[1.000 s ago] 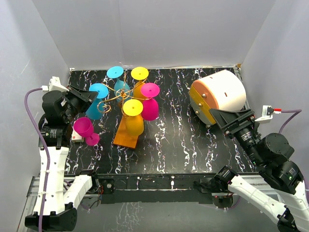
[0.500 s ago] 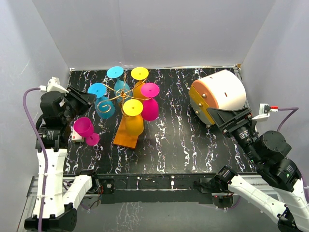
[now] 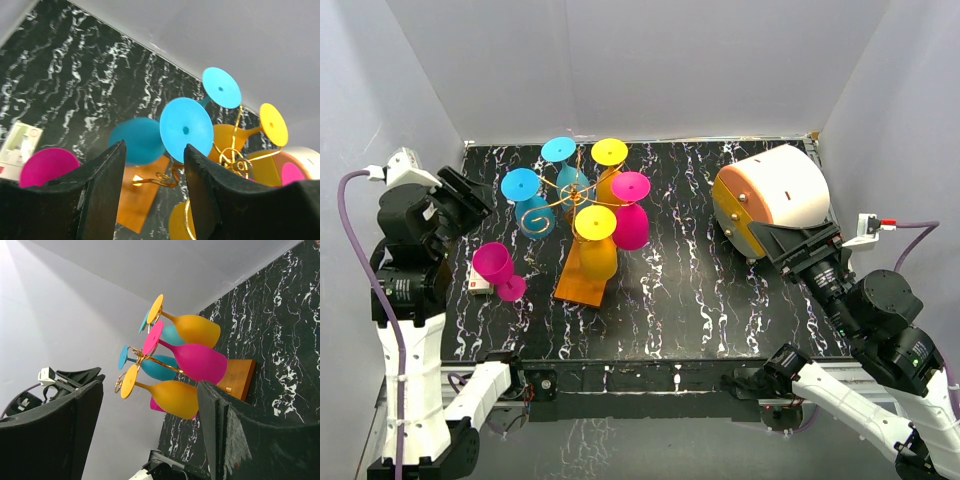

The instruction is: Place the wine glass upside down on the wine glass rack

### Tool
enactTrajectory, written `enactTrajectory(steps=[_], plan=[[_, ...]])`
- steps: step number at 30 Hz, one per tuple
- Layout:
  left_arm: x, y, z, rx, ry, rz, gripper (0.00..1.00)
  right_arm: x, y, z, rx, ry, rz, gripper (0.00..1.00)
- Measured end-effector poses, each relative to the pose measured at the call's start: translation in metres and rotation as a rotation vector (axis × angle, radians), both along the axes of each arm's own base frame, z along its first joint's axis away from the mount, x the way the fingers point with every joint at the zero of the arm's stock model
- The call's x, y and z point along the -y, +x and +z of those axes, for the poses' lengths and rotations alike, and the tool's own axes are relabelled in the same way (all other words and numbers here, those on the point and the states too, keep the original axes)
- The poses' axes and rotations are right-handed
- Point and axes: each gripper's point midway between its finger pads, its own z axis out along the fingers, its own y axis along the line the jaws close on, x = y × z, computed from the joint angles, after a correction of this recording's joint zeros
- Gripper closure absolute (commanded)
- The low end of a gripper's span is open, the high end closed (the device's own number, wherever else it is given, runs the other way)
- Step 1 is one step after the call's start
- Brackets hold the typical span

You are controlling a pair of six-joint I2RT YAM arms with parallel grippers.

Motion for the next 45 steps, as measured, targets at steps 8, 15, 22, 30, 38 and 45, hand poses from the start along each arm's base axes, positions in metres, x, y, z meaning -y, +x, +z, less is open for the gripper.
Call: enactTrajectory(steps=[8,15,22,30,38,45], plan=[[-0.04,-0.015,-0.02,-0.059,0.181,0.152,0.68,0.001,0.004,-0.002,-0.003,-0.019,-0.021,0.27],[-0.056,-0.019,-0.11,-0.297,0.229,0.216,0.64,0.0,0.006,-0.004,-0.01,-0.025,-0.021,0.27],[-0.055,-0.031,-0.176,-0.476,0.231,0.204,0.57,-0.002,0.008,-0.015,-0.031,-0.041,-0.022,0.27],[-0.077,-0.026,-0.185,-0.537,0.302,0.311,0.57,0.0,0.008,-0.018,-0.032,-0.039,-0.026,0.27],[-0.093,-0.024,-0.211,-0.595,0.313,0.419,0.65,-0.001,0.009,-0.025,-0.046,-0.049,-0.028,0.27],[-0.107,-0.027,-0.213,-0.555,0.301,0.511,0.71,0.003,0.009,-0.026,-0.05,-0.053,-0.046,0.27]])
